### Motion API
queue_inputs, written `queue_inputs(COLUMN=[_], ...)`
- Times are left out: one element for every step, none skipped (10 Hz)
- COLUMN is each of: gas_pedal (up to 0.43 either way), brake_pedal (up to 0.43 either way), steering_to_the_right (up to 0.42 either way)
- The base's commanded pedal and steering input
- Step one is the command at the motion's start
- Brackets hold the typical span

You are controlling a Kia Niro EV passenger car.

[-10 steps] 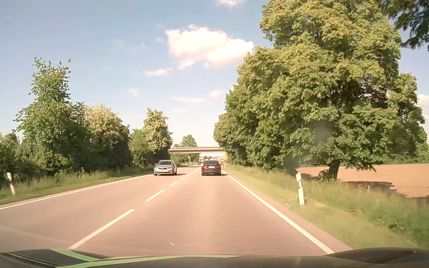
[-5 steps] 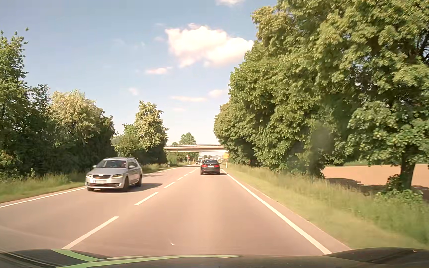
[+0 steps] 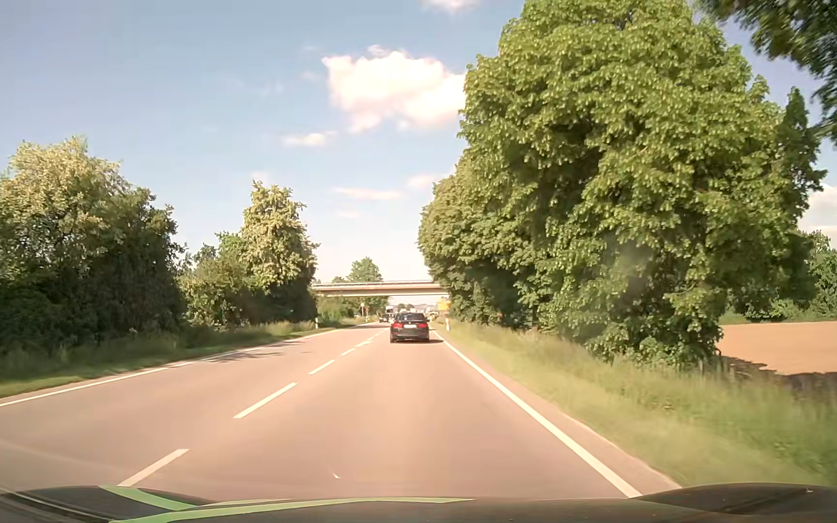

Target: Follow the waypoints while adhering to traffic rules and regulations

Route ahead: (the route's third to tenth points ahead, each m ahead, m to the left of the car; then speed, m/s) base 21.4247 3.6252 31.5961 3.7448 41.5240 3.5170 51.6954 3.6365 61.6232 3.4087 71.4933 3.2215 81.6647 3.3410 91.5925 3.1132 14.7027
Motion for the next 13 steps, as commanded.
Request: queue_inputs(gas_pedal=[0.008, 0.008, 0.0, 0.0, 0.0, 0.0, 0.0, 0.0, 0.0, 0.0, 0.0, 0.0, 0.0], brake_pedal=[0.0, 0.0, 0.0, 0.0, 0.0, 0.0, 0.0, 0.0, 0.0, 0.0, 0.0, 0.0, 0.0], steering_to_the_right=[-0.005, -0.005, -0.004, -0.003, -0.002, -0.001, -0.001, -0.001, -0.001, 0.0, -0.001, -0.001, 0.0])
